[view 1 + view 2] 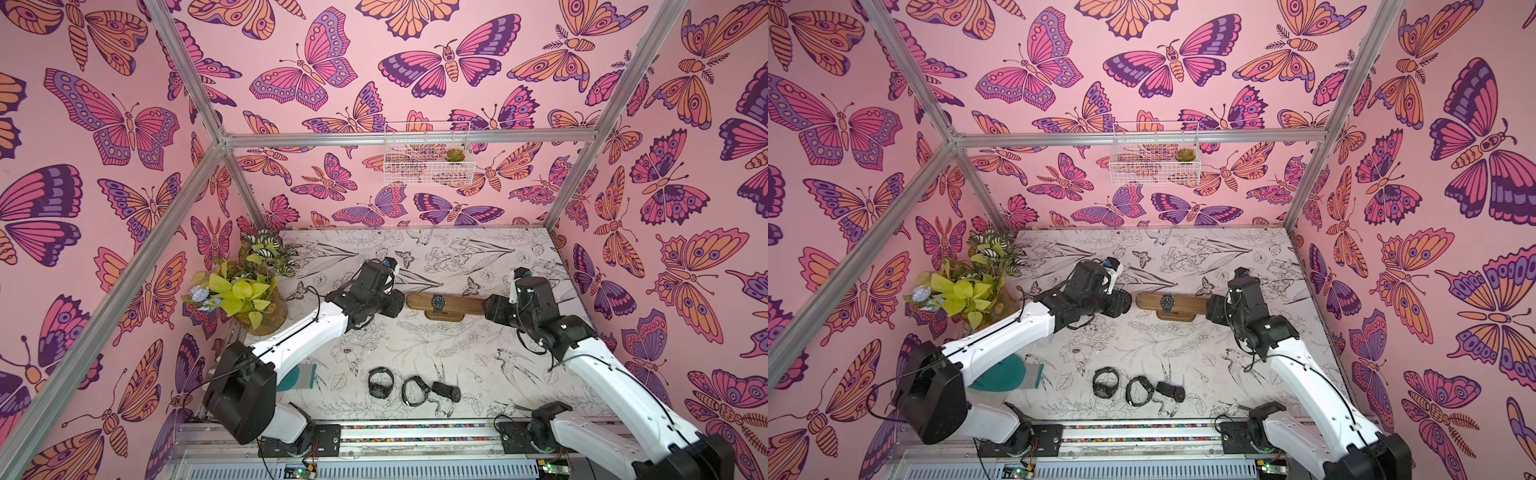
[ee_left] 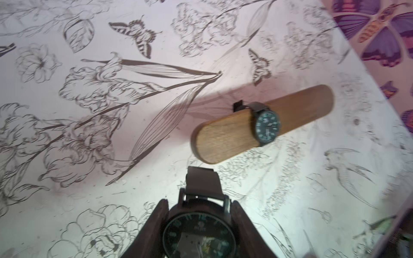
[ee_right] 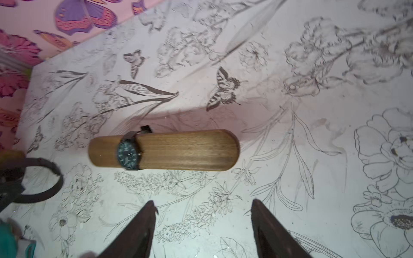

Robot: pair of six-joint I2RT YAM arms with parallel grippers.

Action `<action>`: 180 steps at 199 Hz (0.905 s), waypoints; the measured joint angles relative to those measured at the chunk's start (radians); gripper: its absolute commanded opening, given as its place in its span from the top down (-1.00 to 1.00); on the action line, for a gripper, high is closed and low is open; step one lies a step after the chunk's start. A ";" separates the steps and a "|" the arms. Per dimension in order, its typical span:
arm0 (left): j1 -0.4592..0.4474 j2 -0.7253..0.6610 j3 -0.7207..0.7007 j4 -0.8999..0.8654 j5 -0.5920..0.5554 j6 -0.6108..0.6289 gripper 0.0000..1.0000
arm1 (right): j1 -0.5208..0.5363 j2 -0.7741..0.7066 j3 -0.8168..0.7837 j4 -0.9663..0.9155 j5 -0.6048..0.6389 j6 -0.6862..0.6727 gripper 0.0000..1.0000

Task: Place watch on stand
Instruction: Place the watch on the stand.

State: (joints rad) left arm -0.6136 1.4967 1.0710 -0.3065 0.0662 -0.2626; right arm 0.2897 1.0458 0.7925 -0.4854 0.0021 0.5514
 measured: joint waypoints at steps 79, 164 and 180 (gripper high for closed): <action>0.006 0.247 0.191 -0.091 -0.086 -0.019 0.31 | -0.041 0.239 0.048 0.045 -0.145 0.036 -0.61; -0.029 0.299 0.247 -0.097 -0.073 -0.061 0.32 | -0.042 0.303 0.048 0.124 -0.202 0.043 -0.61; -0.042 0.301 0.257 -0.098 -0.074 -0.066 0.32 | -0.042 0.303 0.047 0.138 -0.210 0.043 -0.61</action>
State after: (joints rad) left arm -0.6556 1.7973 1.3285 -0.4049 -0.0074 -0.3283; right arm 0.2481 1.3483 0.8394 -0.3473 -0.2081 0.5949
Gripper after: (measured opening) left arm 0.429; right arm 0.804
